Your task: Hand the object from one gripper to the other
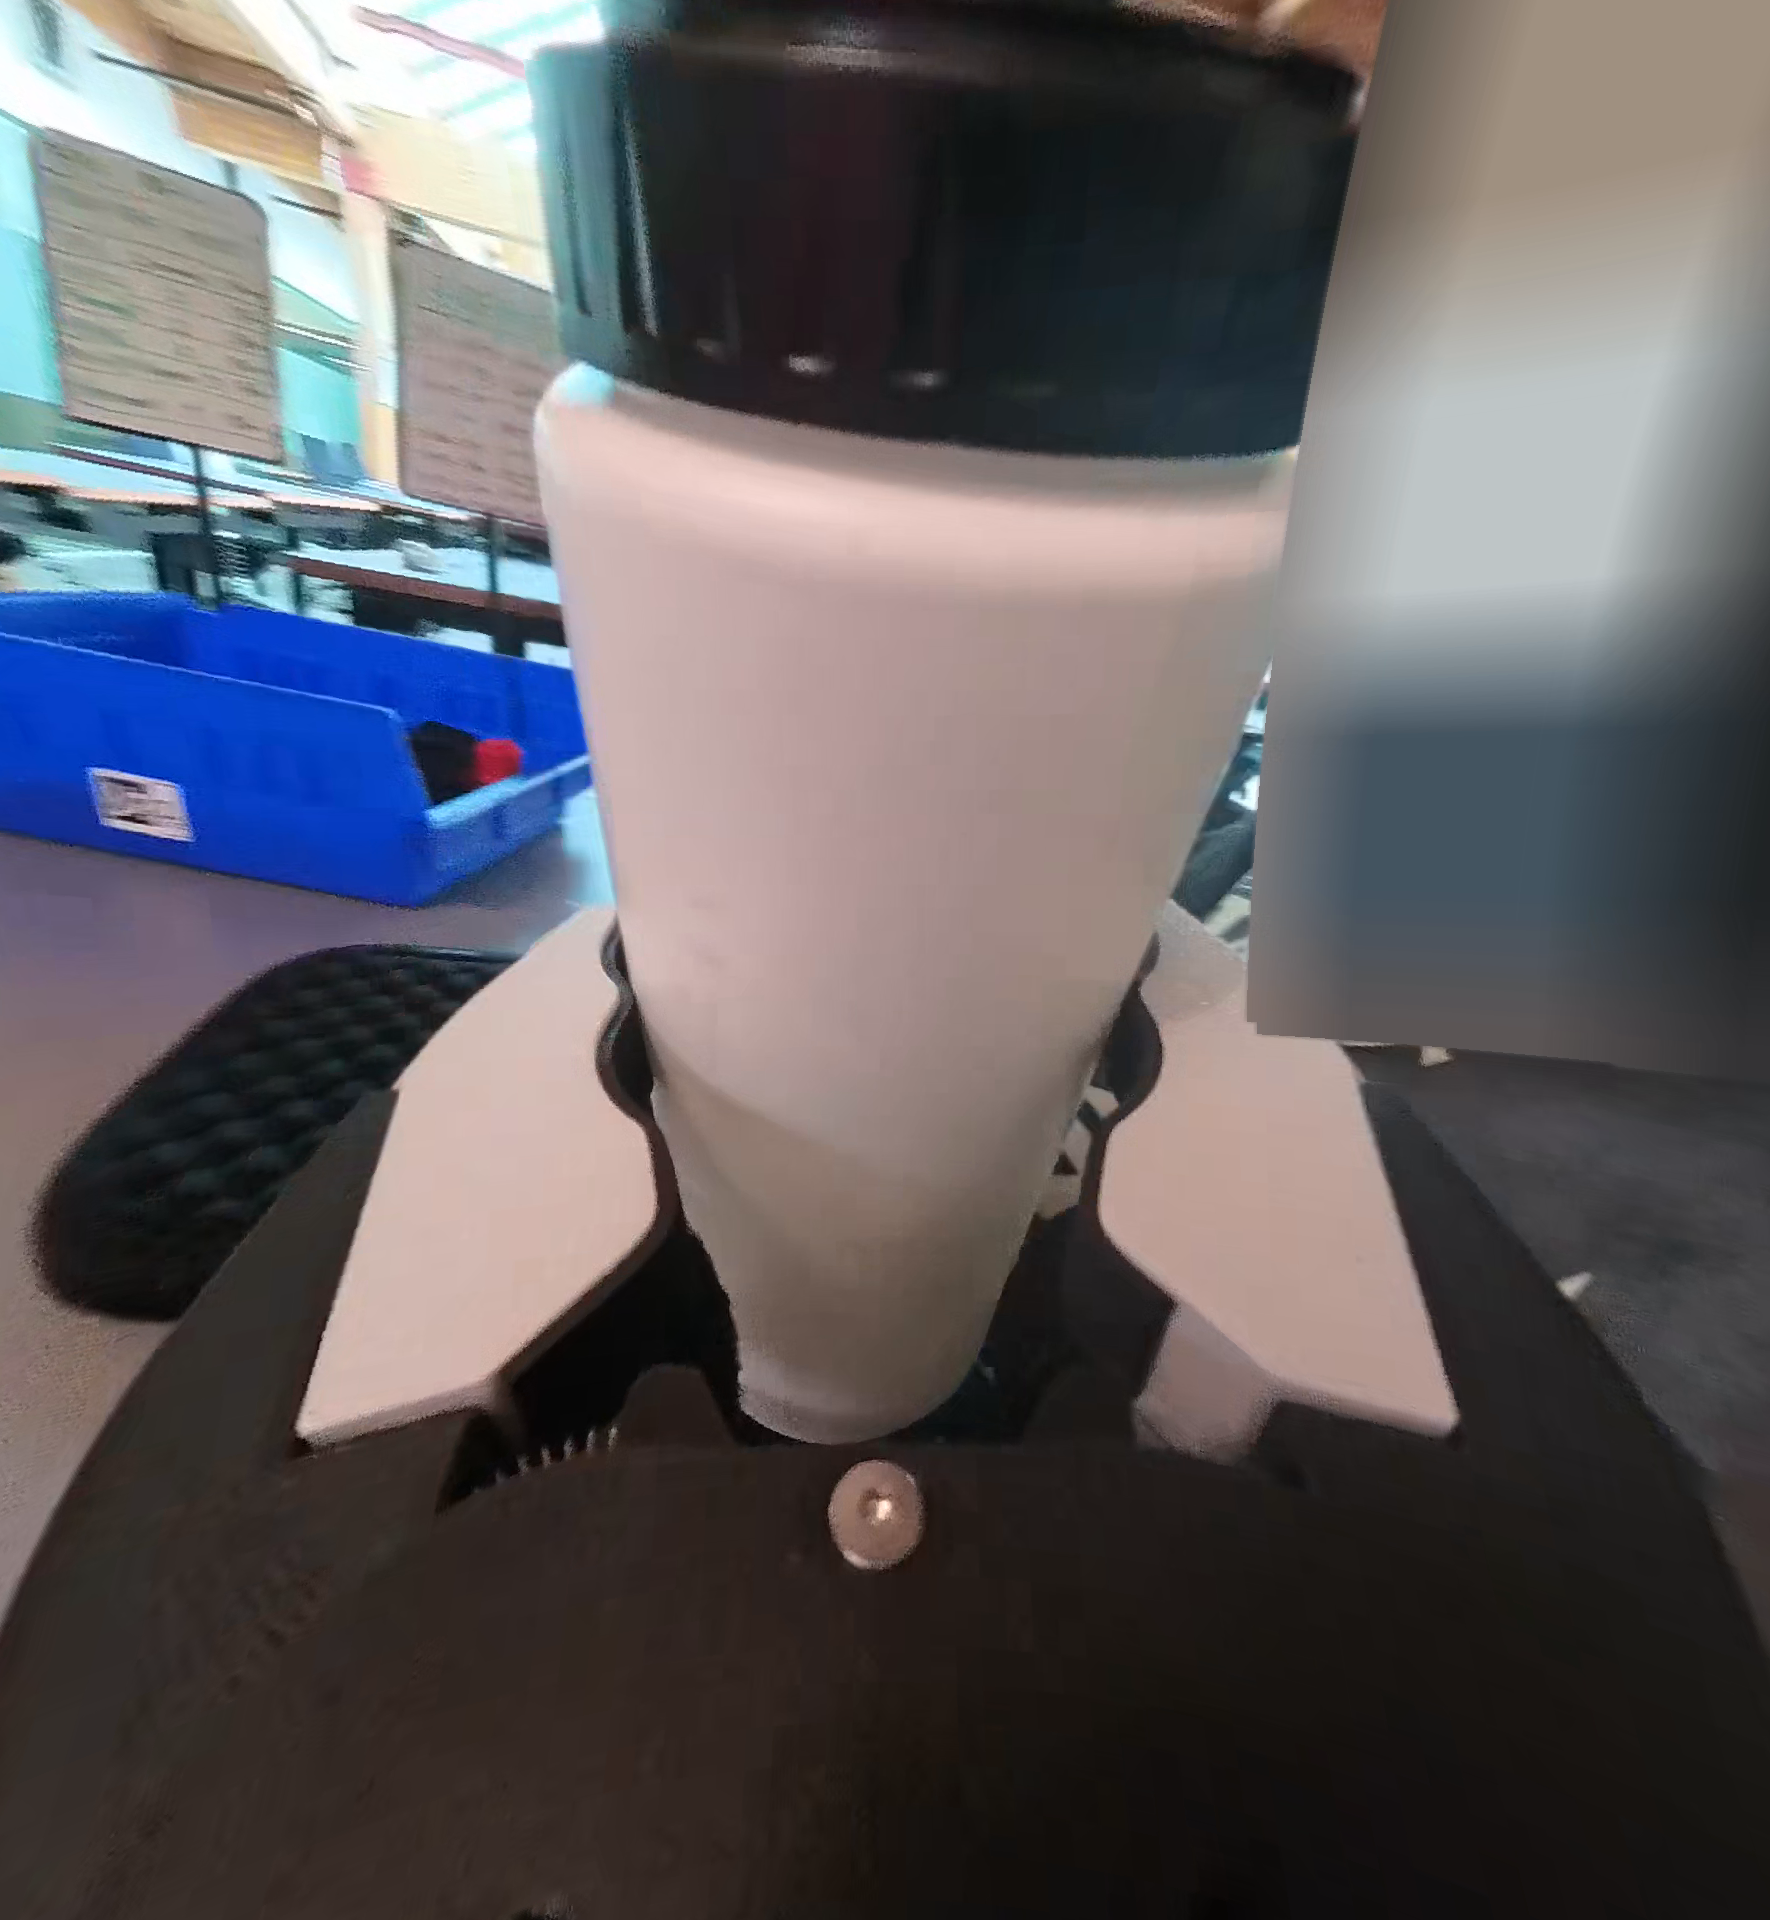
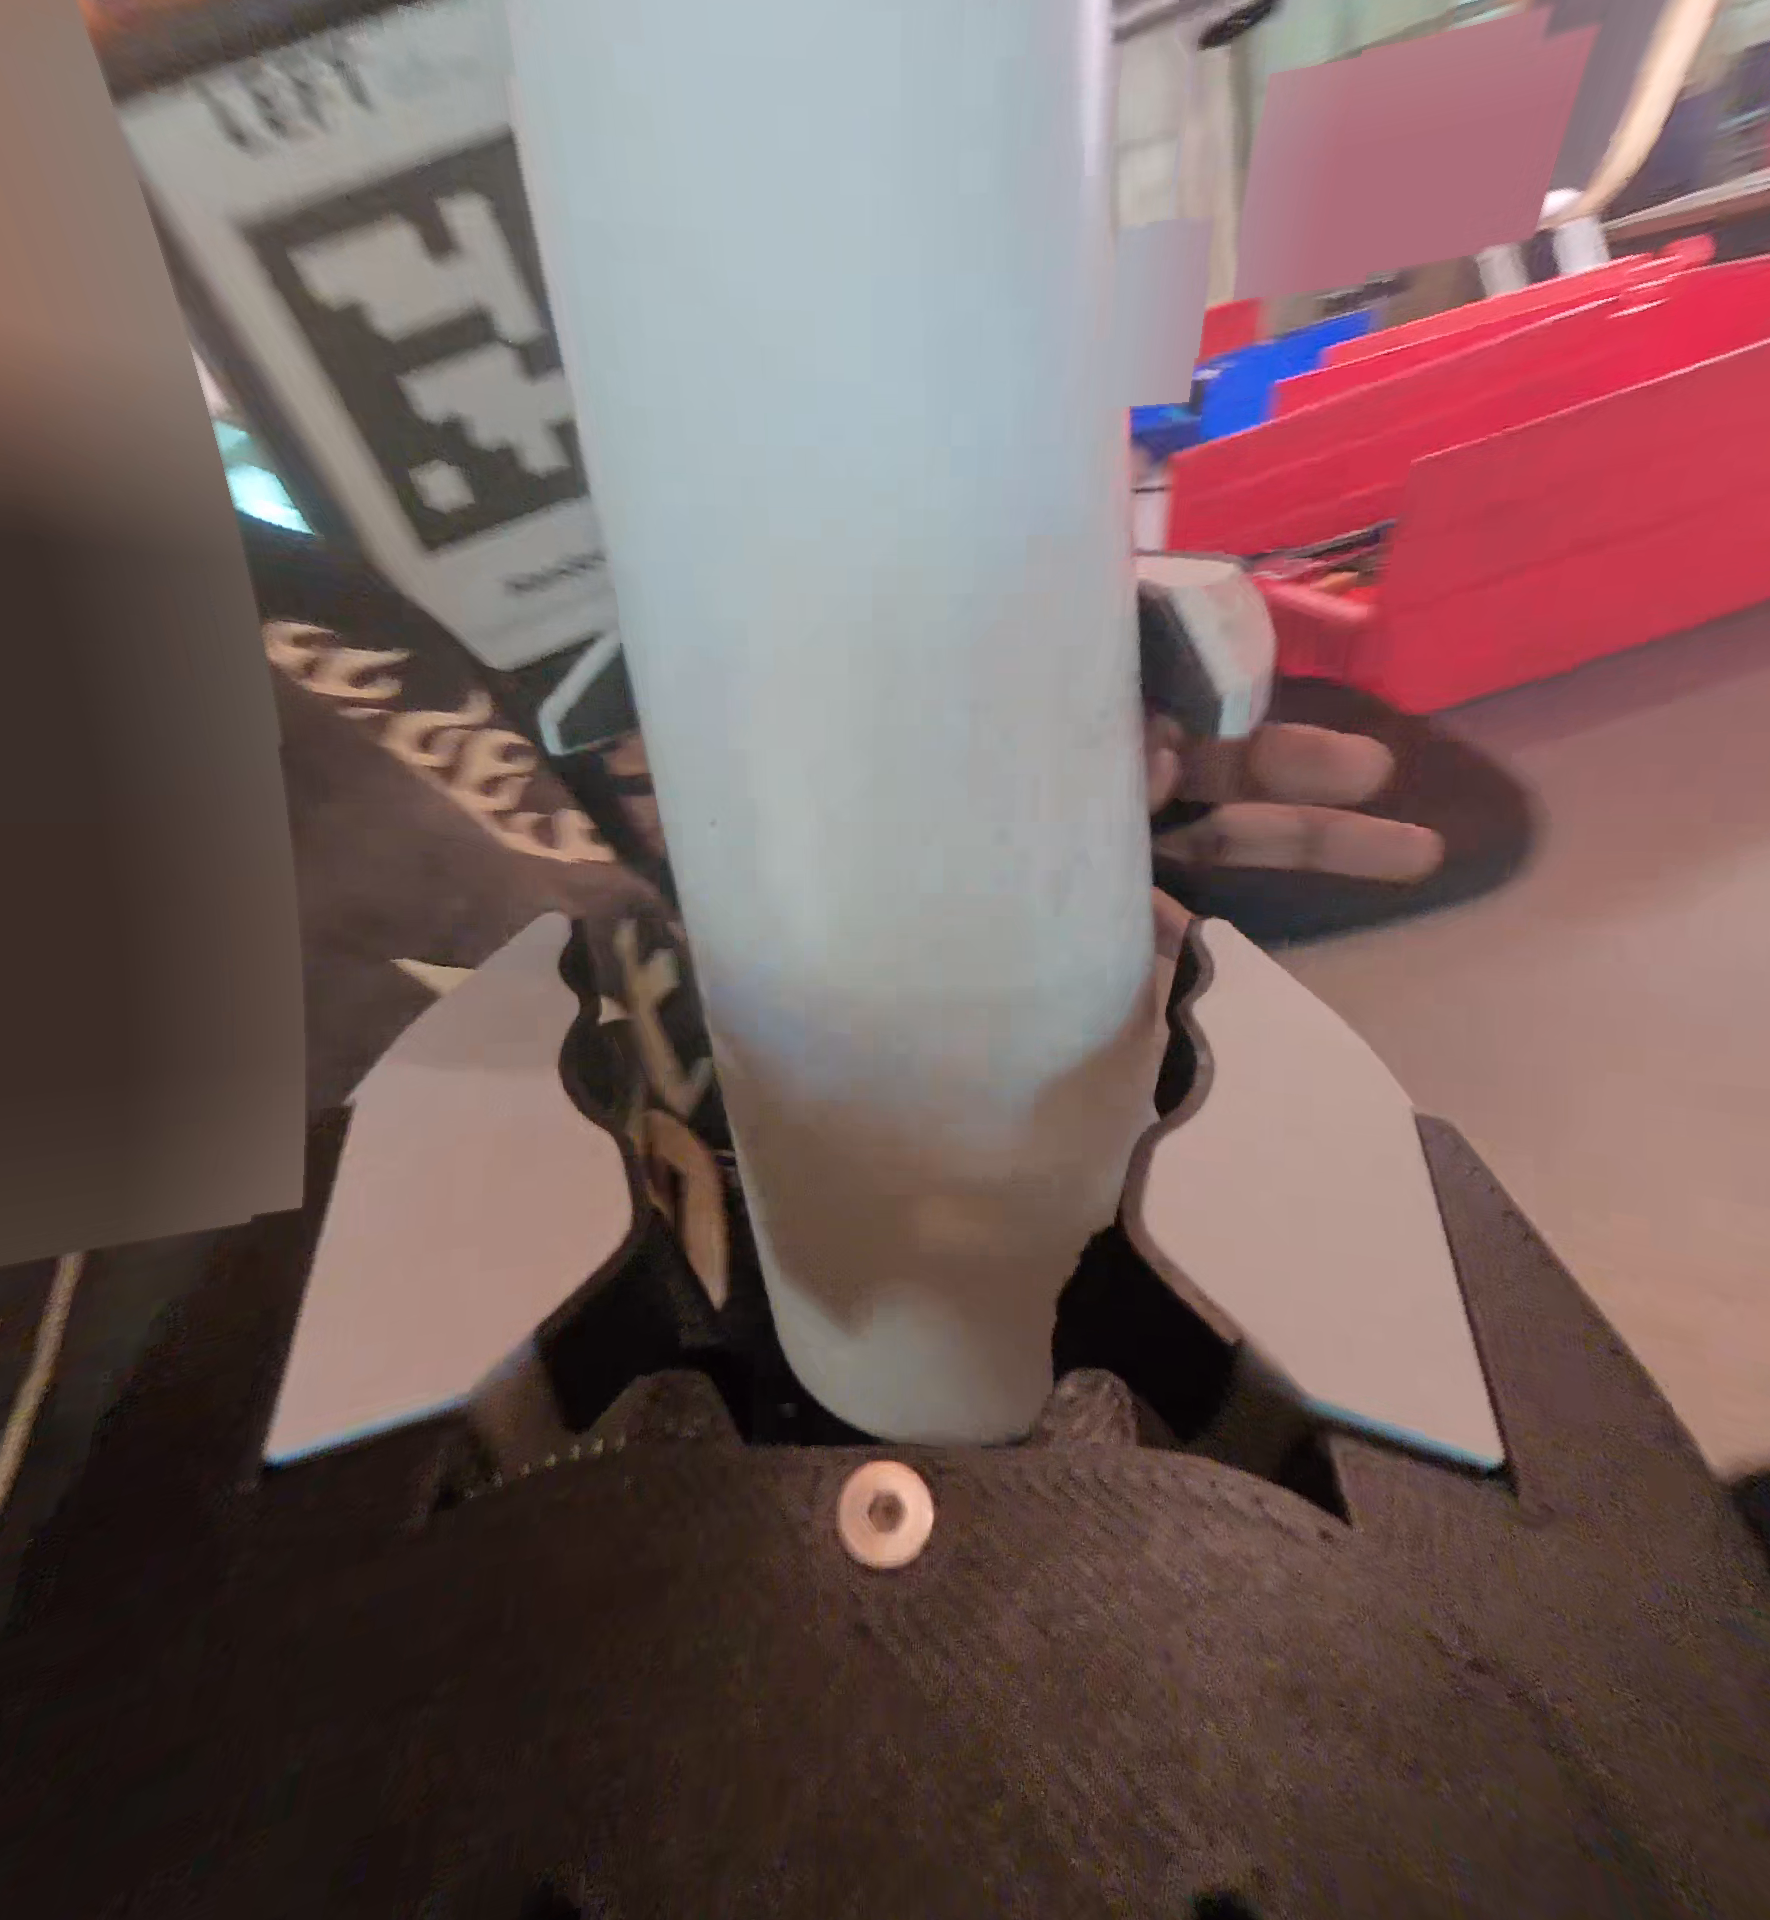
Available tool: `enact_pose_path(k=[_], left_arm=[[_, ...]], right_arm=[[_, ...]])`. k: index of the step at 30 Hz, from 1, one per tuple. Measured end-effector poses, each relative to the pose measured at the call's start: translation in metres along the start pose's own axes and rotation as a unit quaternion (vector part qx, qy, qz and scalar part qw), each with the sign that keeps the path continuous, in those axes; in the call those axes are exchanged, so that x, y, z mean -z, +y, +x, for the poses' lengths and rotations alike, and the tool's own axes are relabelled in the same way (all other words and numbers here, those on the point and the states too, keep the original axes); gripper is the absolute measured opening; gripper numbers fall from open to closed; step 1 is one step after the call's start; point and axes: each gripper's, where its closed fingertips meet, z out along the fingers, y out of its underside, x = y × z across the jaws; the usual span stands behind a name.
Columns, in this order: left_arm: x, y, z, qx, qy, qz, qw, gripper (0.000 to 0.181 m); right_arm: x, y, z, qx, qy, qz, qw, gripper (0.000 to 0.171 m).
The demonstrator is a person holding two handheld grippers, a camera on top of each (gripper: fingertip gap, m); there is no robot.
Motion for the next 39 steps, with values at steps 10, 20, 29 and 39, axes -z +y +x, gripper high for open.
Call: enact_pose_path(k=[10, 20, 29, 39], left_arm=[[-0.007, -0.014, -0.029, 0.004, -0.102, 0.070, 0.992, 0.112], [-0.013, -0.016, -0.058, -0.060, -0.266, 0.094, 0.958, 0.111], [-0.007, -0.010, -0.031, -0.052, -0.141, 0.021, 0.988, 0.090], [-0.021, -0.006, 0.000, 0.037, 0.006, 0.054, 0.998, 0.090]], right_arm=[[-0.004, -0.009, 0.024, 0.065, 0.110, 0.042, 0.991, 0.089], [0.025, -0.016, 0.071, 0.195, 0.396, 0.009, 0.897, 0.089], [0.006, -0.008, 0.037, 0.168, 0.212, -0.029, 0.962, 0.096], [-0.007, -0.004, 0.001, 0.045, 0.015, 0.033, 0.998, 0.097]])
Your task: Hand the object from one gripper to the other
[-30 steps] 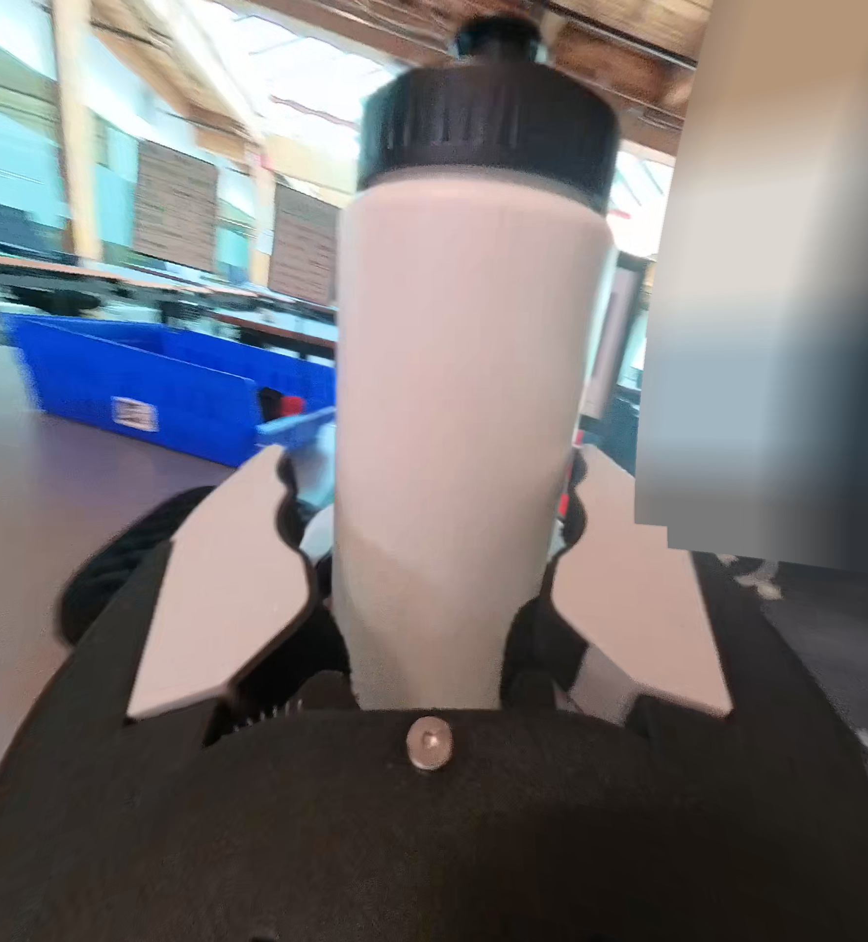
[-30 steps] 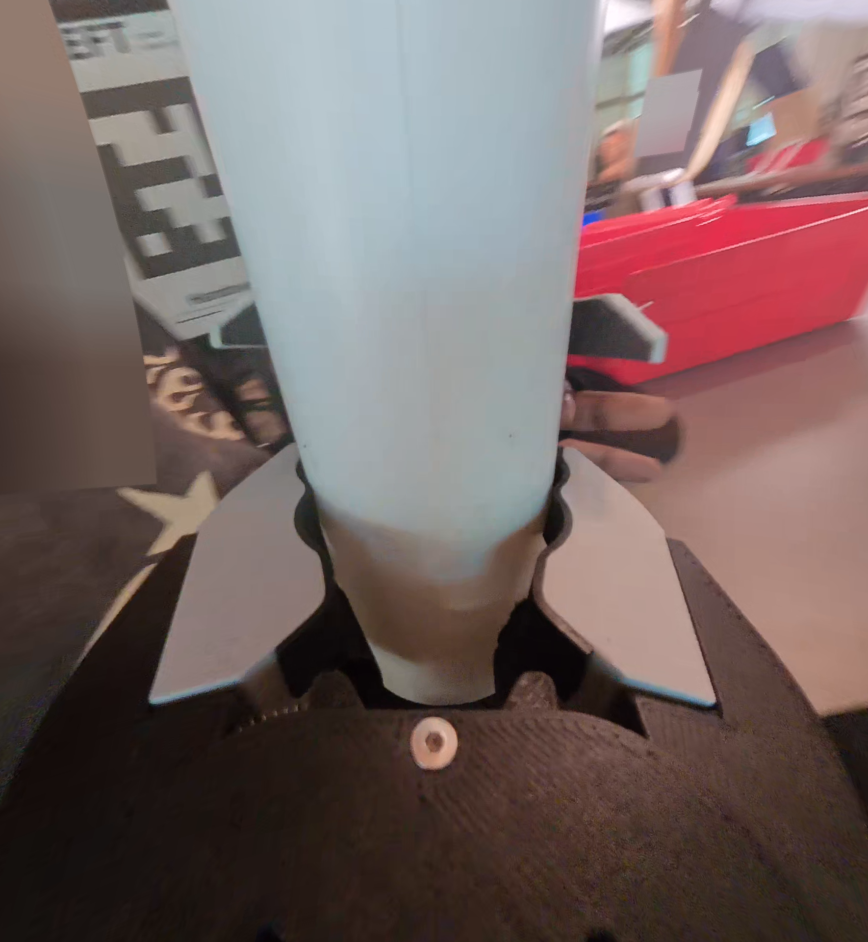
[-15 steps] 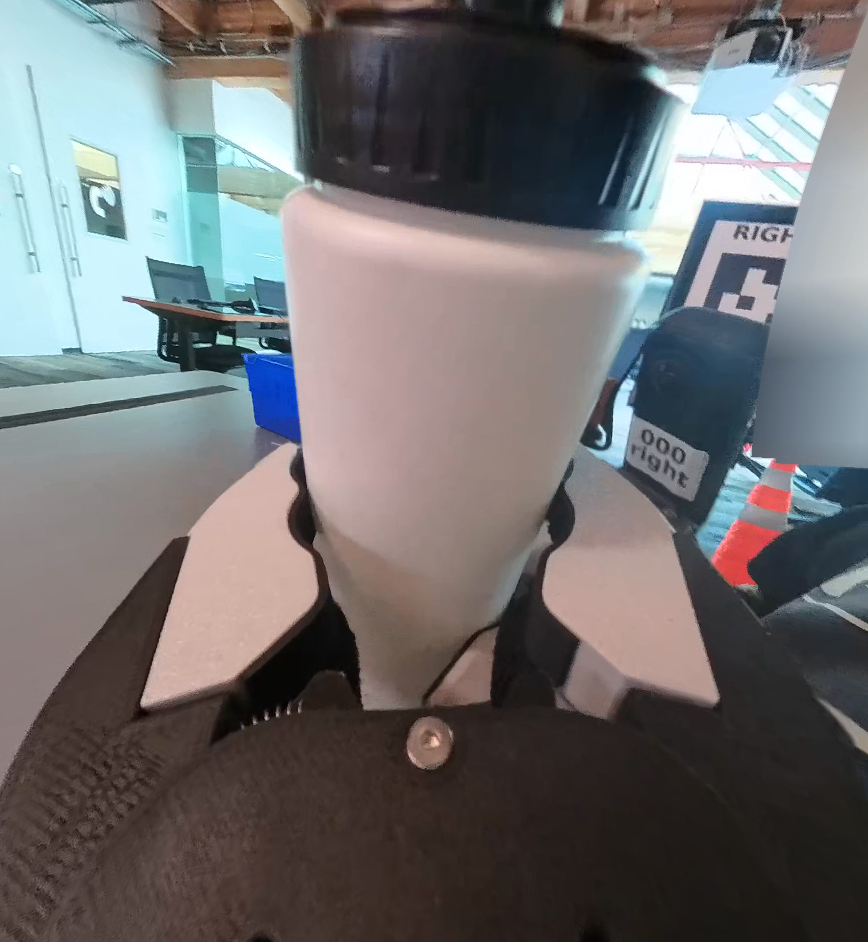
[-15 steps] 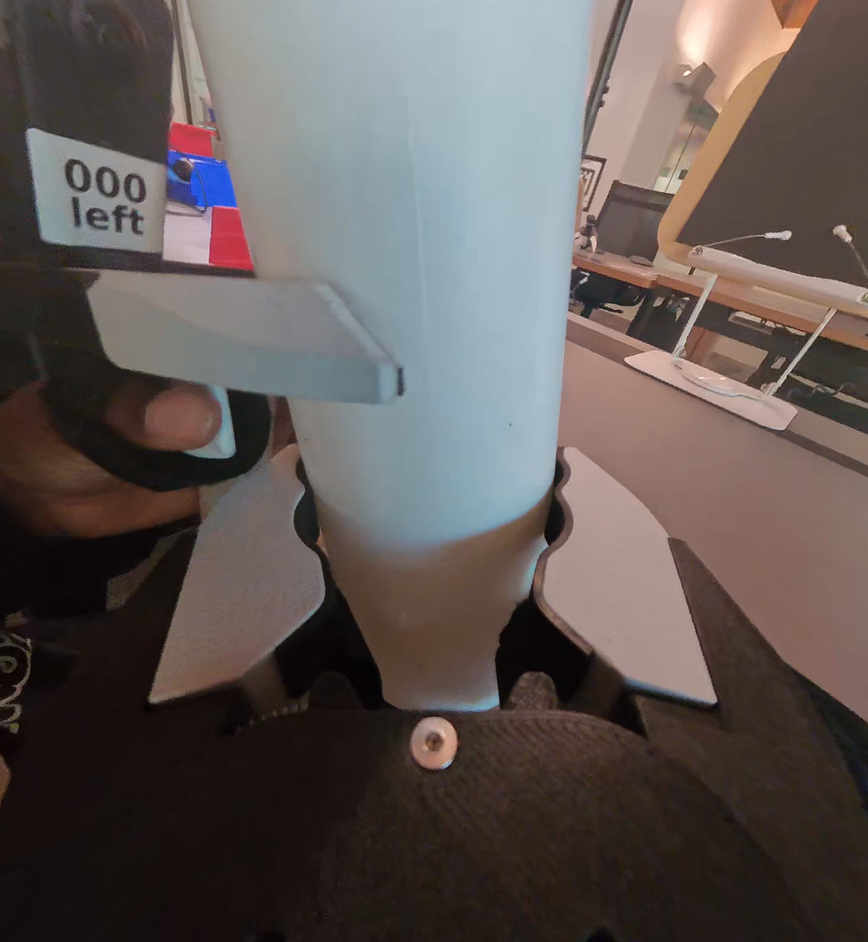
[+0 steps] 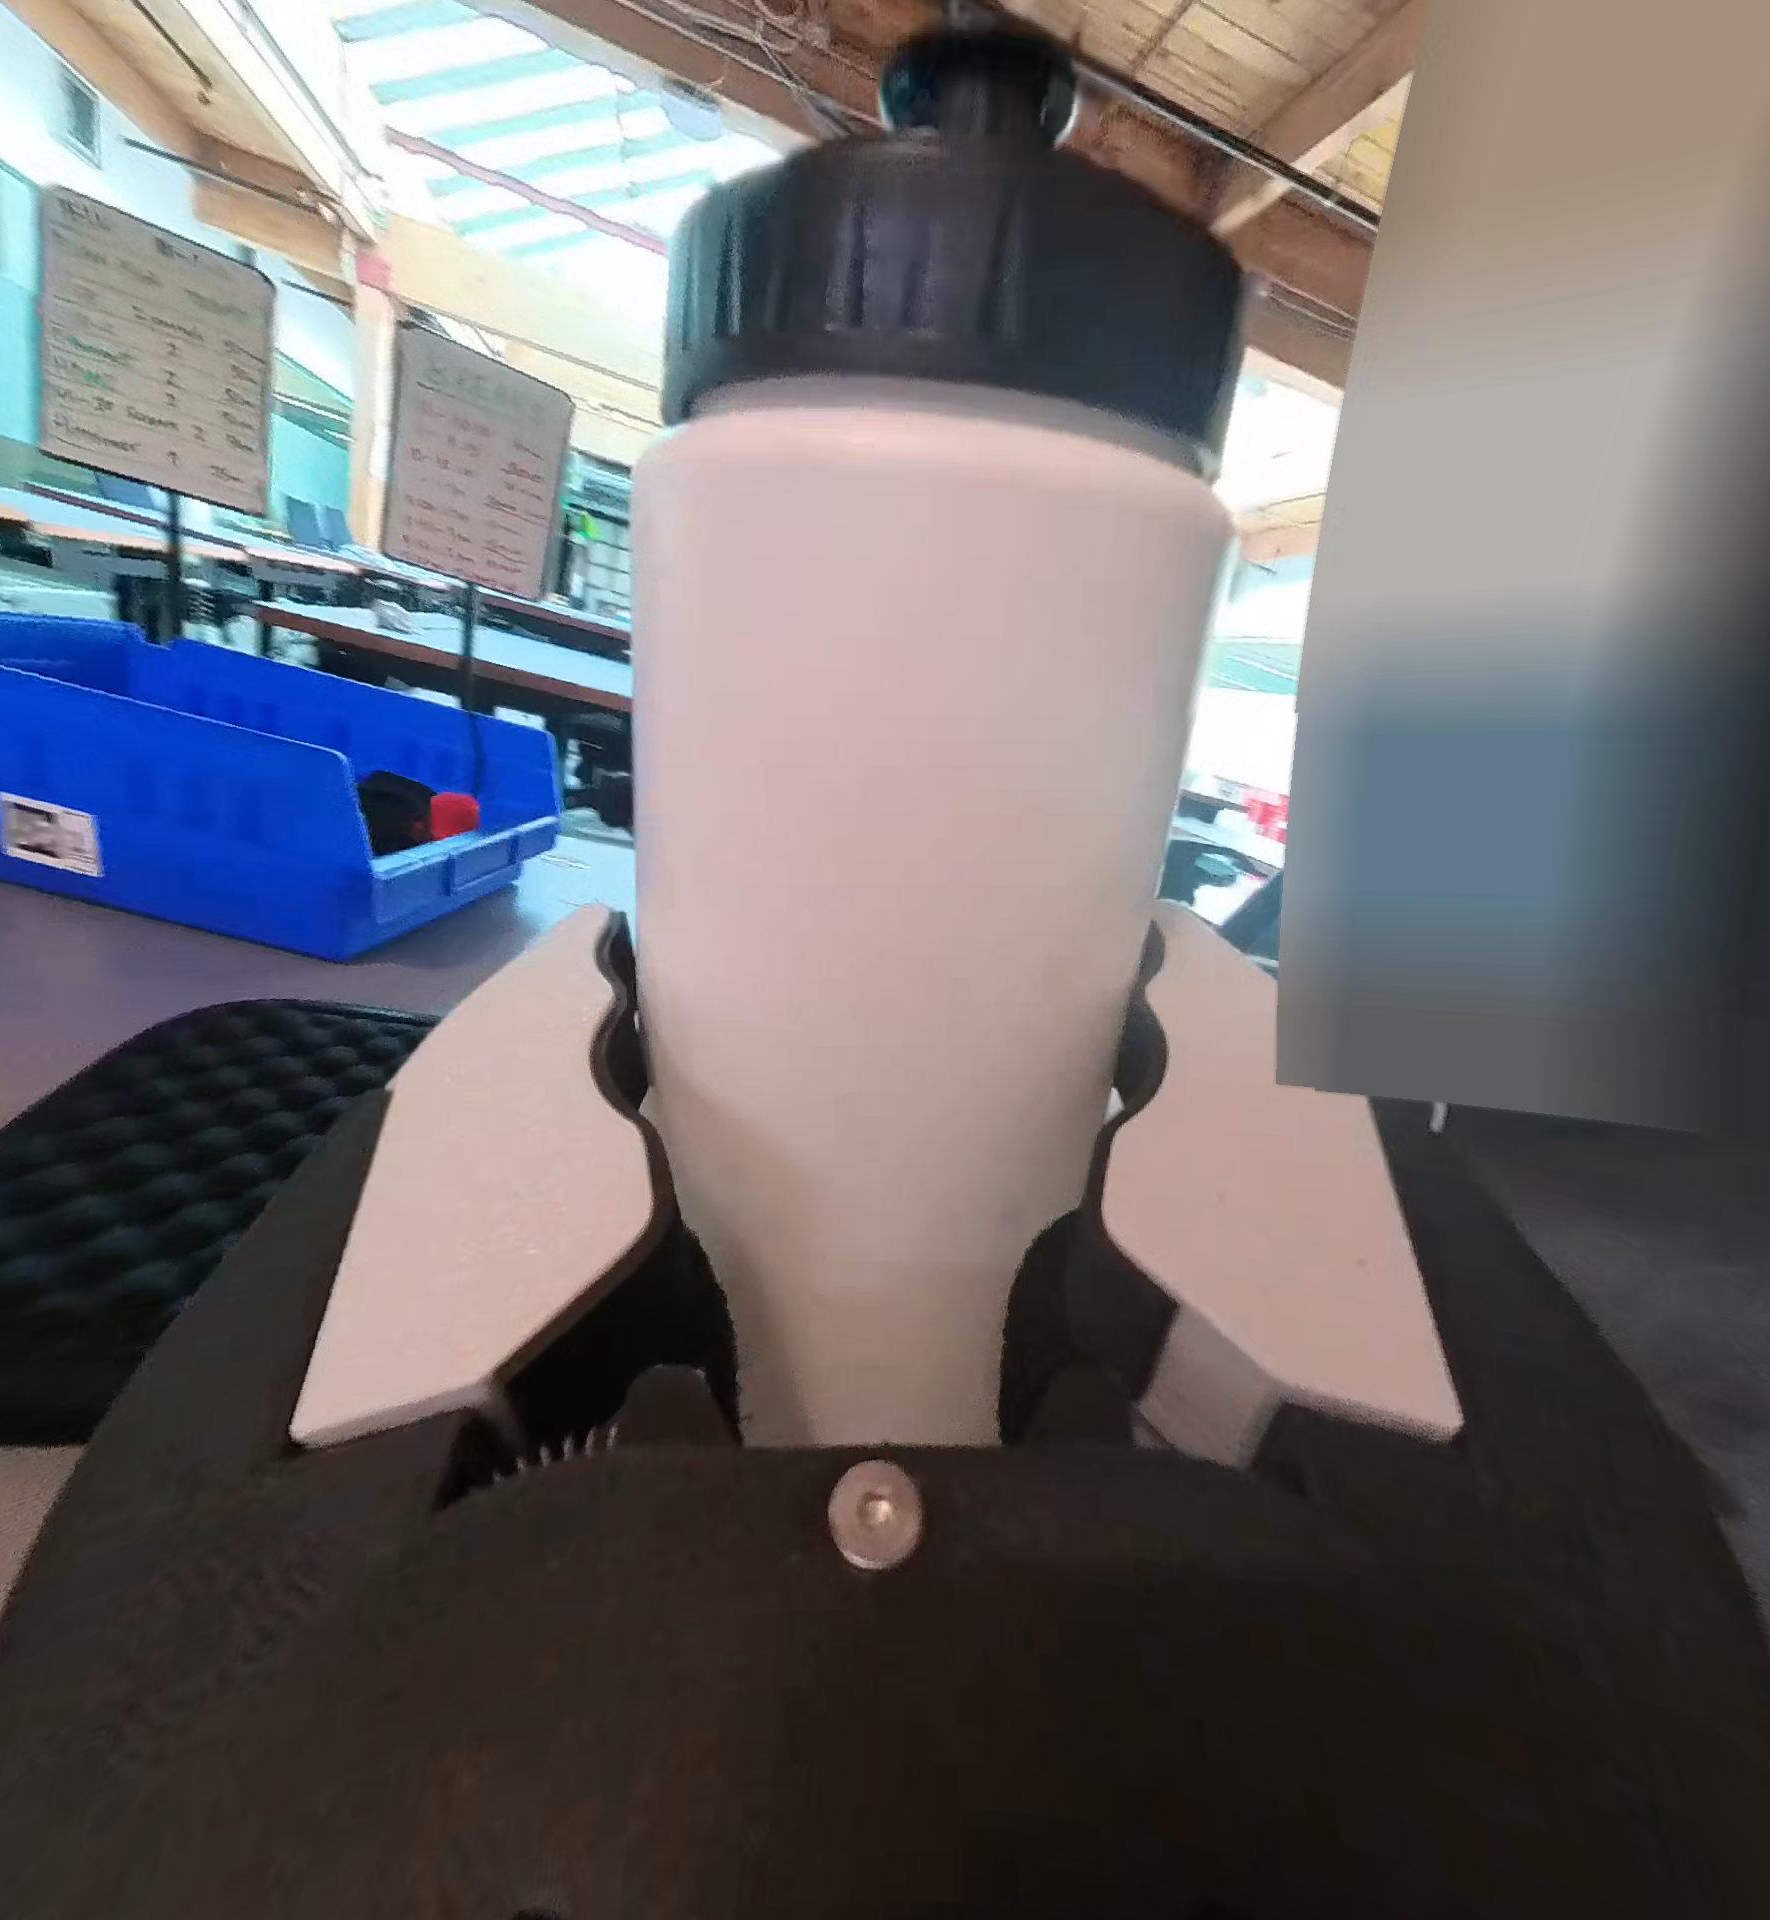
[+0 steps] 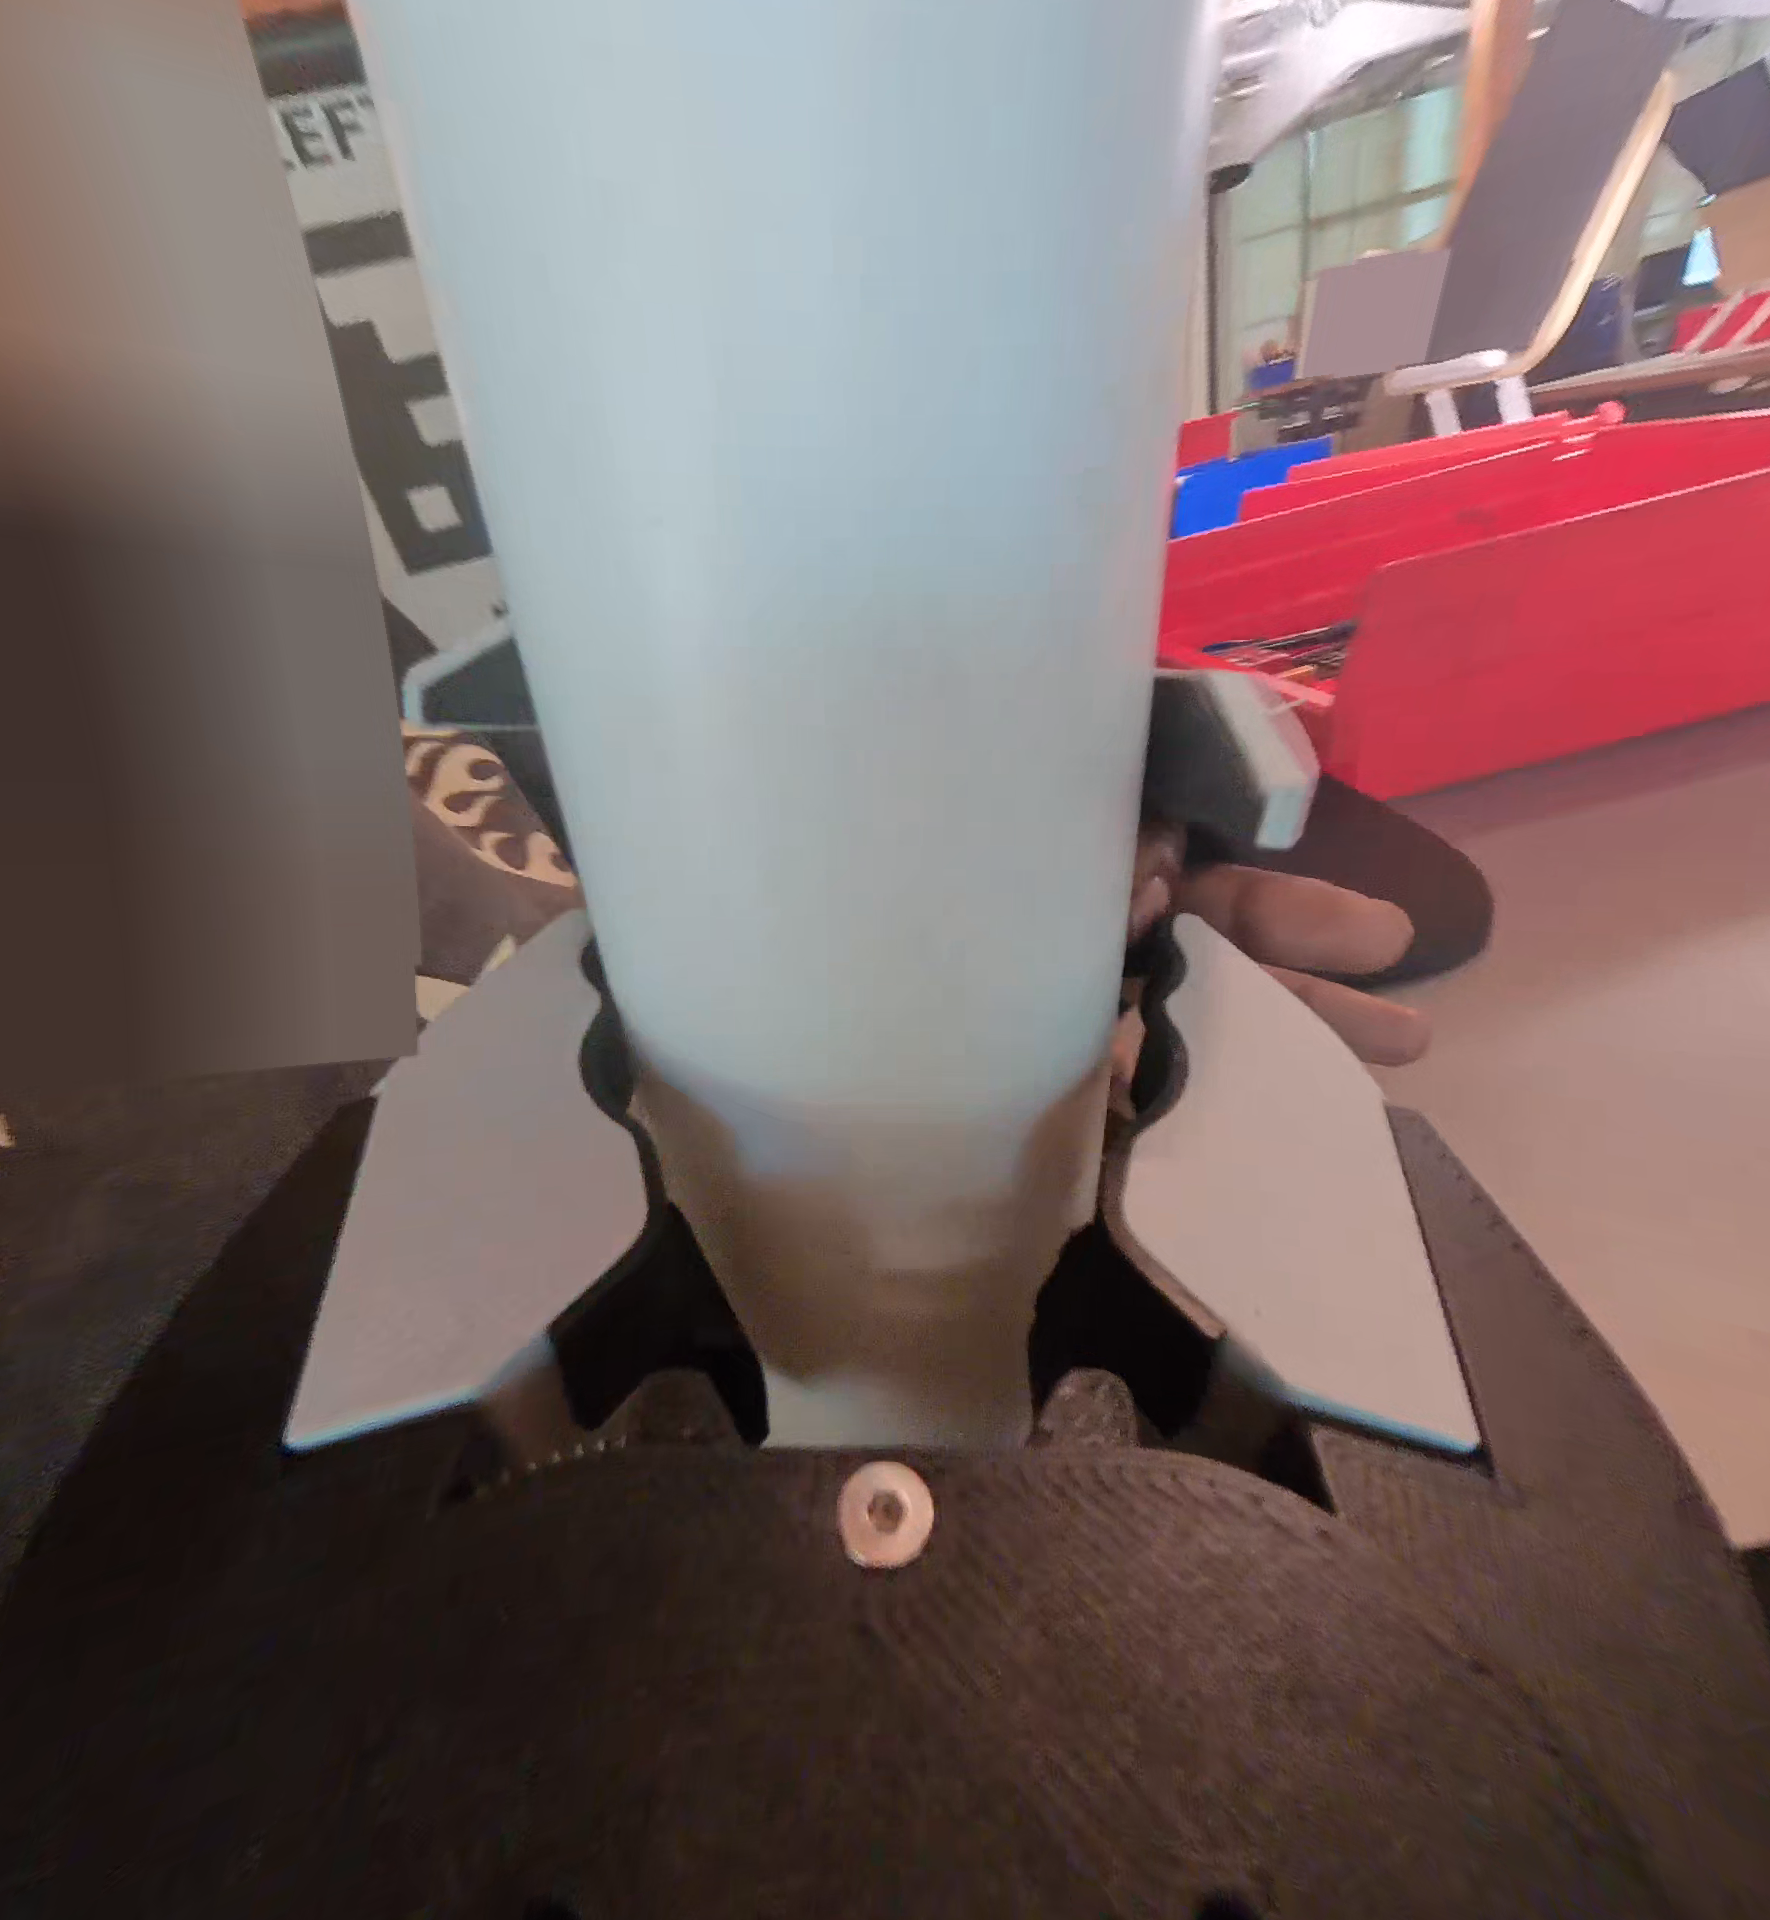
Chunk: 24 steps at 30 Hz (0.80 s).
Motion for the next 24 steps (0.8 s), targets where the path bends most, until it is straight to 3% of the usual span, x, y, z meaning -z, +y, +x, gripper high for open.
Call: enact_pose_path(k=[4, 8, 11, 14, 17, 19, 21, 24], left_arm=[[0.010, -0.016, -0.022, -0.057, -0.097, 0.044, 0.993, 0.088], [0.020, -0.035, -0.033, -0.090, -0.164, 0.097, 0.978, 0.106], [0.024, -0.035, -0.047, -0.087, -0.227, 0.094, 0.965, 0.122], [0.020, -0.032, -0.054, -0.095, -0.270, 0.094, 0.954, 0.123], [0.014, -0.025, -0.061, -0.111, -0.308, 0.069, 0.942, 0.120], [0.012, -0.017, -0.065, -0.120, -0.316, 0.047, 0.940, 0.100], [0.014, -0.017, -0.063, -0.138, -0.307, 0.042, 0.941, 0.095], [0.018, -0.022, -0.052, -0.158, -0.262, 0.029, 0.952, 0.093]], right_arm=[[0.006, -0.003, 0.018, -0.002, 0.063, -0.001, 0.998, 0.087], [0.016, -0.010, 0.042, 0.029, 0.159, 0.021, 0.987, 0.086], [0.031, -0.014, 0.065, 0.075, 0.278, 0.006, 0.958, 0.087], [0.039, -0.011, 0.077, 0.121, 0.360, -0.031, 0.924, 0.087], [0.034, -0.003, 0.079, 0.146, 0.384, -0.065, 0.909, 0.087], [0.028, 0.004, 0.078, 0.154, 0.387, -0.081, 0.906, 0.087], [0.025, 0.005, 0.078, 0.166, 0.393, -0.089, 0.900, 0.087], [0.017, 0.008, 0.067, 0.177, 0.330, -0.112, 0.920, 0.085]])
